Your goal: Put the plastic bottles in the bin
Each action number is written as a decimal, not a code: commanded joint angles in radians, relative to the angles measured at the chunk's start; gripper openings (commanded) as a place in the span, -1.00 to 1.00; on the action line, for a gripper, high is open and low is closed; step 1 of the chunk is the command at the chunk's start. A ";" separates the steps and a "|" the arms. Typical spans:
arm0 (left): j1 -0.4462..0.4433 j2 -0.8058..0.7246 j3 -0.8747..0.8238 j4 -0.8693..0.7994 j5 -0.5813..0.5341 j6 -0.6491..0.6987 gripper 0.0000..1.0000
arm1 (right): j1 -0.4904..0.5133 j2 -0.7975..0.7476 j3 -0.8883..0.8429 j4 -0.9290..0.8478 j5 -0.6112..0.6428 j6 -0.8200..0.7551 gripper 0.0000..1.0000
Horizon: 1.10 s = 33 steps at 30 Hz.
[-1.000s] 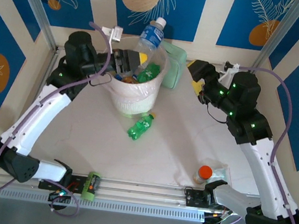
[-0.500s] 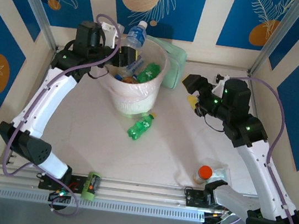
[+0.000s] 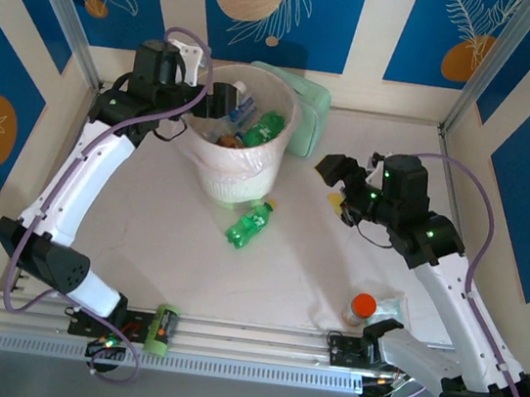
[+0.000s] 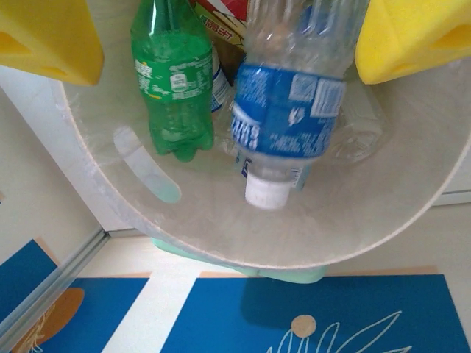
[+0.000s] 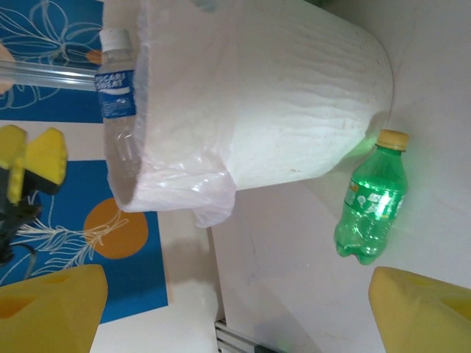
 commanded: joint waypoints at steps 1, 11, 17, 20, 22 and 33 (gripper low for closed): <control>0.013 -0.078 -0.019 0.034 -0.032 -0.041 0.74 | 0.047 0.004 -0.033 -0.025 0.039 0.000 0.84; 0.013 -0.316 -0.305 0.101 0.065 -0.198 0.62 | 0.259 0.191 -0.145 0.069 0.191 0.056 0.71; 0.013 -0.460 -0.517 0.109 0.104 -0.284 0.55 | 0.318 0.295 -0.227 0.153 0.219 0.130 0.69; 0.012 -0.545 -0.669 0.140 0.166 -0.316 0.48 | 0.317 0.277 -0.266 0.165 0.234 0.163 0.70; 0.009 -0.602 -0.778 0.171 0.204 -0.341 0.42 | 0.305 0.247 -0.284 0.153 0.246 0.166 0.70; -0.111 -0.619 -1.238 0.618 0.252 -0.544 0.45 | 0.181 0.150 -0.332 0.115 0.186 0.154 0.69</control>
